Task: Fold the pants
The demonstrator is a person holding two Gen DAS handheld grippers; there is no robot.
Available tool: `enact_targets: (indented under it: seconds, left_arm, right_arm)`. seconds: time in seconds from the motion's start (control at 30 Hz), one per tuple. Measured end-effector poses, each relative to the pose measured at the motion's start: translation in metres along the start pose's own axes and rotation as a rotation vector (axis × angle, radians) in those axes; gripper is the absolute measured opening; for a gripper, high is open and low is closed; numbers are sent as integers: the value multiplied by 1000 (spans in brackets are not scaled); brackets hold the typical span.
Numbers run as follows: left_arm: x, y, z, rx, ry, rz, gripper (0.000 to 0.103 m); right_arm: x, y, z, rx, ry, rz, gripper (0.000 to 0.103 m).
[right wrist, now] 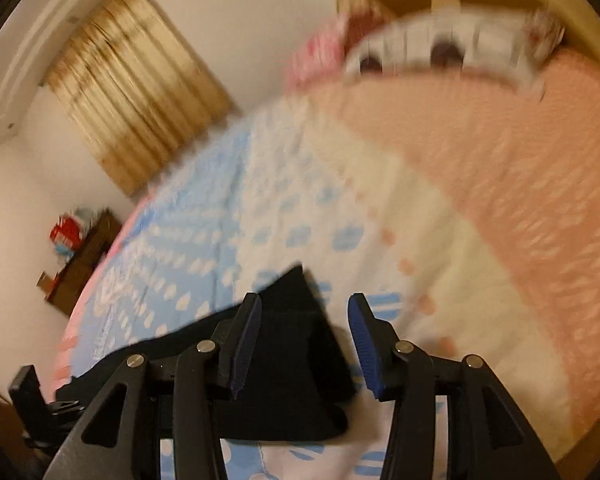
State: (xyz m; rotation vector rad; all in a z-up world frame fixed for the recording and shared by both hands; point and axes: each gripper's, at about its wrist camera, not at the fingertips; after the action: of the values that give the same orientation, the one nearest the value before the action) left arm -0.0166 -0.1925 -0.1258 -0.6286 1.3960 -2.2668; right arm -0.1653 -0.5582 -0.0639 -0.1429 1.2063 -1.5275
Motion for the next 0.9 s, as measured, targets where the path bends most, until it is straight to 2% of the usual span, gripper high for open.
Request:
enact_targets:
  seconds: [0.07, 0.13, 0.17, 0.2, 0.23, 0.3, 0.33, 0.43, 0.47, 0.57, 0.6, 0.63, 0.7, 0.77, 0.9]
  left_arm:
    - [-2, 7, 2, -19, -8, -3, 13]
    - [-3, 12, 2, -28, -10, -3, 13]
    - [-4, 12, 2, -25, -10, -5, 13]
    - [-4, 12, 2, -24, -9, -9, 13]
    - [-5, 11, 2, -24, -10, -12, 13]
    - [-6, 12, 2, -24, -15, -20, 13]
    - [-6, 12, 1, -22, -15, -21, 13]
    - [-6, 12, -1, -17, -16, -23, 13]
    - [-7, 12, -1, -16, -17, -25, 13]
    - [-8, 13, 0, -13, -22, -32, 13]
    - [-8, 13, -1, -13, -22, -34, 13]
    - [-8, 13, -1, -12, -21, -34, 13]
    - [-7, 12, -1, -13, -16, -28, 13]
    - [-5, 12, -1, -13, -6, -16, 13]
    - [-4, 13, -1, -6, 1, -6, 13]
  right_arm:
    - [0, 20, 5, -89, 14, 55, 39]
    - [-4, 35, 7, -153, 5, 98, 36]
    - [-5, 39, 7, -171, 1, 113, 23]
    - [-5, 43, 6, -182, 3, 113, 14]
    - [-5, 45, 7, -185, 6, 124, 8]
    - [-7, 42, 10, -147, 4, 151, 7]
    - [-10, 35, 13, -98, -14, 175, 6]
    - [-19, 15, 14, 24, -72, 201, 6]
    - [-20, 16, 16, 26, -75, 180, 7]
    - [-10, 39, 16, -41, -24, 67, 8]
    - [-2, 47, 14, -72, -2, 53, 13]
    - [5, 52, 12, -87, 23, 35, 23]
    - [12, 49, 8, -54, 32, 38, 29]
    - [11, 35, 3, -9, 23, -52, 45]
    - [22, 9, -16, 12, 62, 30, 45]
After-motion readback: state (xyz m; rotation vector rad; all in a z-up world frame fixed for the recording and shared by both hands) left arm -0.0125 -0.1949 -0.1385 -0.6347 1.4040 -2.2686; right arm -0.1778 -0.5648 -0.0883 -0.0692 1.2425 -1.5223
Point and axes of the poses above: each gripper's, at about its wrist camera, not at the fingertips, and y roughly the way its jaws point, x to its right, z to its top, and after that the axes turned 13 degrees about -x, right-handed
